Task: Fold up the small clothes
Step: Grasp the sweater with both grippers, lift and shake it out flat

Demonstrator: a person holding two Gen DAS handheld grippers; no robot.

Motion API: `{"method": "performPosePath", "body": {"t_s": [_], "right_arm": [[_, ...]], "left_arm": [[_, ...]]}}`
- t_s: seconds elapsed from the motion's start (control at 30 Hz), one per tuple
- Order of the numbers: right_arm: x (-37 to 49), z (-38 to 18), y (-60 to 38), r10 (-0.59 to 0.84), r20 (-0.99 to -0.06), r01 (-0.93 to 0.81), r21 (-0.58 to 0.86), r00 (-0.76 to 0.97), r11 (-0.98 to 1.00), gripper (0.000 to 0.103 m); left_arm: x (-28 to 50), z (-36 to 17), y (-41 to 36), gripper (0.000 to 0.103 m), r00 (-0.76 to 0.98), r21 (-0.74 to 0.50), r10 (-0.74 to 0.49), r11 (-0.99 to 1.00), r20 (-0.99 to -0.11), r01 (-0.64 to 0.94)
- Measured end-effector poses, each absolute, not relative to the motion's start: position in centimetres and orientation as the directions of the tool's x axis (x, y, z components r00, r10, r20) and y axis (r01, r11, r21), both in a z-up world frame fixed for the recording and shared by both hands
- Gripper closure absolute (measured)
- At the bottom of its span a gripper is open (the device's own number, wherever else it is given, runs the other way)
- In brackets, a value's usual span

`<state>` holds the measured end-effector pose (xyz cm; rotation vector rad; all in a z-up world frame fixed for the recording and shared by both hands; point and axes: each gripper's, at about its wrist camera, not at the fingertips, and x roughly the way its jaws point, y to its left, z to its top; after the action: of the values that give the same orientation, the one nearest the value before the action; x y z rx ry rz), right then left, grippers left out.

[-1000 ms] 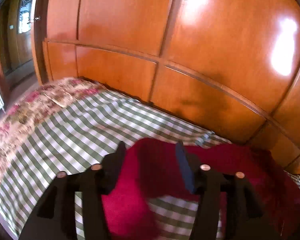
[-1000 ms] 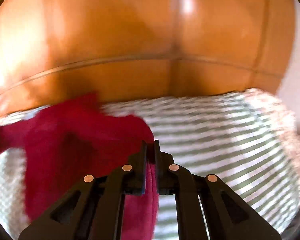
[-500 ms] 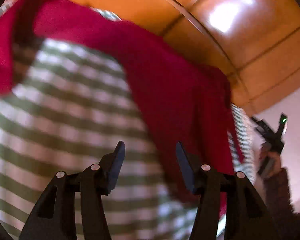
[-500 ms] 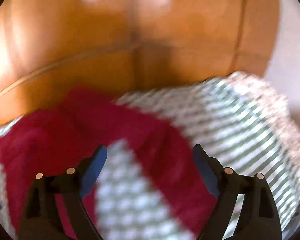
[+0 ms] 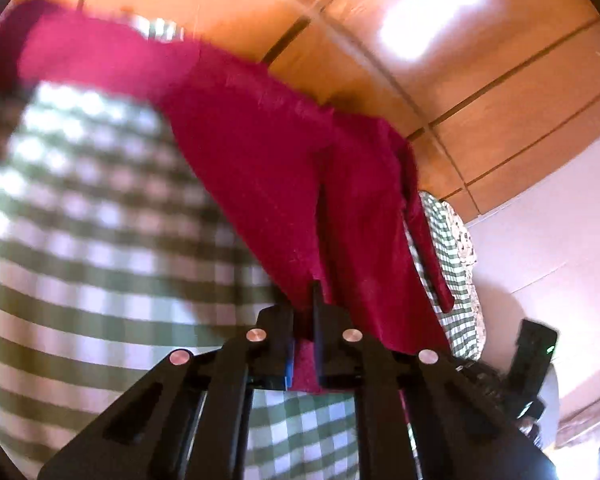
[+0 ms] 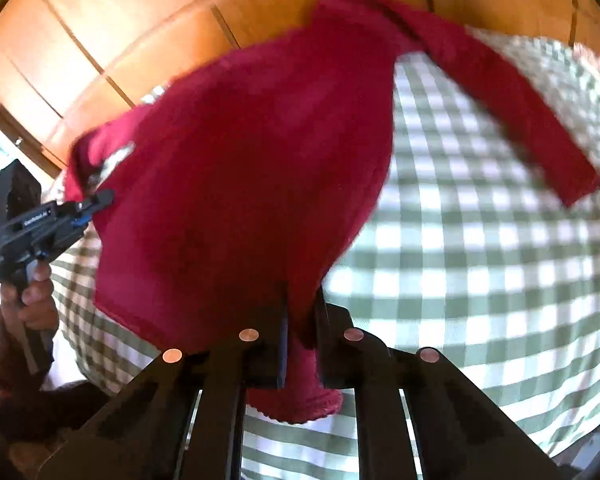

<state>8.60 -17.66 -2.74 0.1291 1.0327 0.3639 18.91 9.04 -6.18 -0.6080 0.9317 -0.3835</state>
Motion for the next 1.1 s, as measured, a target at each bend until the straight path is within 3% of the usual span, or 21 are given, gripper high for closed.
{"method": "performPosePath", "body": {"t_s": [0.17, 0.3, 0.5, 0.6, 0.67, 0.73, 0.8, 0.83, 1.0, 1.1], "right_arm": [[5.9, 5.3, -18.0, 0.397, -0.695, -0.332, 0.236, 0.599, 0.913, 0.095], [3.6, 4.4, -18.5, 0.370, -0.728, -0.347, 0.191, 0.577, 0.918, 0.095], [1.8, -5.5, -18.9, 0.209, -0.896, -0.293, 0.094, 0.391, 0.951, 0.096], [1.0, -7.8, -20.0, 0.176, -0.915, -0.265, 0.080, 0.362, 0.961, 0.096], [1.3, -7.1, -20.3, 0.187, -0.911, -0.266, 0.089, 0.367, 0.960, 0.095], [1.8, -6.1, -20.6, 0.187, -0.905, -0.265, 0.087, 0.381, 0.960, 0.082], [2.2, -4.5, -20.9, 0.194, -0.876, -0.234, 0.096, 0.441, 0.967, 0.048], [2.4, -3.7, -20.6, 0.204, -0.856, -0.219, 0.109, 0.475, 0.970, 0.044], [5.1, -2.6, -16.3, 0.305, -0.793, -0.254, 0.195, 0.527, 0.947, 0.042], [6.8, -3.7, -11.7, 0.361, -0.788, -0.304, 0.231, 0.498, 0.924, 0.042]], "left_arm": [[15.7, 0.9, 14.9, 0.099, 0.611, -0.619, -0.516, 0.783, -0.601, 0.052], [13.4, 3.2, 18.8, 0.099, 0.614, -0.575, -0.467, 0.818, -0.636, 0.028], [11.6, -3.4, 19.1, 0.098, 0.478, -0.456, -0.366, 0.886, -0.799, -0.084], [10.7, -7.4, 18.7, 0.096, 0.401, -0.375, -0.287, 0.913, -0.870, -0.159], [9.7, -8.3, 19.3, 0.078, 0.410, -0.400, -0.296, 0.896, -0.863, -0.195], [9.0, -7.9, 20.5, 0.063, 0.462, -0.405, -0.268, 0.886, -0.845, -0.227], [8.5, -7.3, 22.2, 0.052, 0.511, -0.371, -0.192, 0.887, -0.838, -0.276], [8.5, -6.9, 23.8, 0.052, 0.533, -0.354, -0.143, 0.879, -0.834, -0.319], [8.9, -4.8, 28.5, 0.045, 0.579, -0.275, 0.056, 0.840, -0.813, -0.468], [9.4, -4.4, 29.0, 0.043, 0.588, -0.178, 0.152, 0.867, -0.794, -0.465]]}}
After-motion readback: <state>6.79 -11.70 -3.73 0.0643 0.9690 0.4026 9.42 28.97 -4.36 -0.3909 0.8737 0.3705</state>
